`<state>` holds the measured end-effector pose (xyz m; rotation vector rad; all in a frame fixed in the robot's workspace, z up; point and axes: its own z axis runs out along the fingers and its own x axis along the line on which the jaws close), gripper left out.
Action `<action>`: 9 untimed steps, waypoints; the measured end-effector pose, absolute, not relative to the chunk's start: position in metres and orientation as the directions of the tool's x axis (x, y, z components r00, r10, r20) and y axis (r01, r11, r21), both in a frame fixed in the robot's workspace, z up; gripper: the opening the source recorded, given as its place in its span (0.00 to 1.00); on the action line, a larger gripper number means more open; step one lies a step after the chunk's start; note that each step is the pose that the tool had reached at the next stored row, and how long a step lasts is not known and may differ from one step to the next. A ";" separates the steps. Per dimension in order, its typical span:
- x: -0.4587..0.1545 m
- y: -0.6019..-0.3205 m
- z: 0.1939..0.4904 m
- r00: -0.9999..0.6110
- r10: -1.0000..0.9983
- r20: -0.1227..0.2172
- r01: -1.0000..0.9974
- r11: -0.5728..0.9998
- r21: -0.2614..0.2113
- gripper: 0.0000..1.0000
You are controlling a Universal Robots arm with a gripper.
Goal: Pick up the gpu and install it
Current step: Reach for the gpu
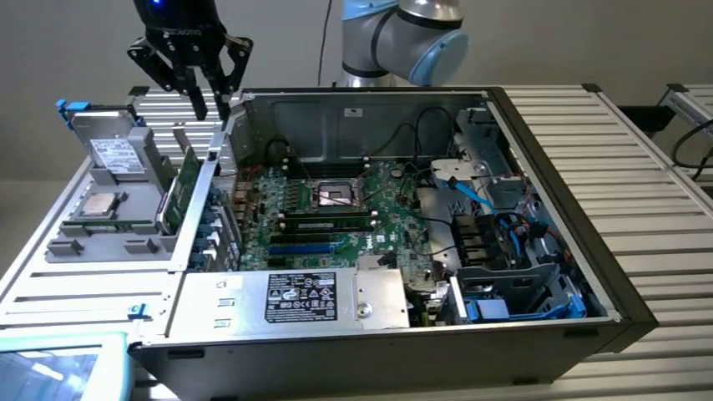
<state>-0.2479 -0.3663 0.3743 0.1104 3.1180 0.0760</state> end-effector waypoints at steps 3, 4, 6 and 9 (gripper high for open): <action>-0.262 -0.366 0.374 -0.997 0.071 -0.019 0.070 0.996 0.050 0.37; -0.266 -0.366 0.374 -0.997 0.071 -0.019 0.070 0.996 0.051 0.37; -0.275 -0.366 0.374 -0.997 0.071 -0.019 0.070 0.996 0.051 0.37; -0.289 -0.366 0.373 -0.997 0.071 -0.019 0.070 0.996 0.052 0.37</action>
